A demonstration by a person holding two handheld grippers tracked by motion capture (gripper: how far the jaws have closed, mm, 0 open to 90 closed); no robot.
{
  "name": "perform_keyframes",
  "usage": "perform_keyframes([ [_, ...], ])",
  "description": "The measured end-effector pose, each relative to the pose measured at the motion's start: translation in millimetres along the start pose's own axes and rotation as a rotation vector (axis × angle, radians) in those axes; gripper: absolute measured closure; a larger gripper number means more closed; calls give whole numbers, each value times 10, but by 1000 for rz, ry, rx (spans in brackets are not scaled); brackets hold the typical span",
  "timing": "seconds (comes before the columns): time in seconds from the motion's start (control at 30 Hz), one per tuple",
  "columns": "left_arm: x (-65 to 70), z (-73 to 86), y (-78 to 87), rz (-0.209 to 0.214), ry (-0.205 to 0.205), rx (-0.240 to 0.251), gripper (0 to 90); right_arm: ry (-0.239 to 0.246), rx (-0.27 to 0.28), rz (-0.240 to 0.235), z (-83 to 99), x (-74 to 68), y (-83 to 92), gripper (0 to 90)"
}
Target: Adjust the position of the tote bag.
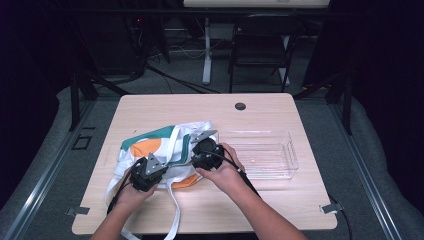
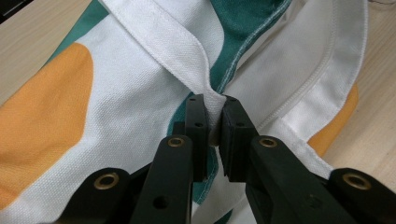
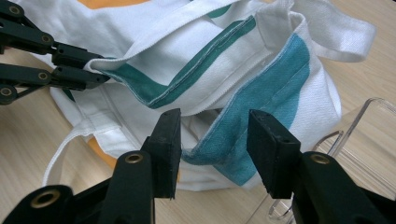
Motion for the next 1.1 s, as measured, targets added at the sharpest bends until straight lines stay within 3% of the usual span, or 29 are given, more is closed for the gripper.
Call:
perform_keyframes([
  [0.53,-30,12,28,-10,9,5,830,34,-15,7,152,-17,63,649],
  [0.8,-81,33,76,-32,37,22,830,95,-12,40,268,-96,102,698],
  [1.1,-118,43,117,-44,50,22,830,104,-13,11,371,-61,118,711],
])
Point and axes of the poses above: each handheld gripper's, and its own axes: y roughly backward along the jaws, z roughly out of its underside, x roughly to its right, the point moved 1 cm from there along -y, roughly forward along the jaws, and after that the axes turned 2 degrees about -y, right-handed, at the moved point
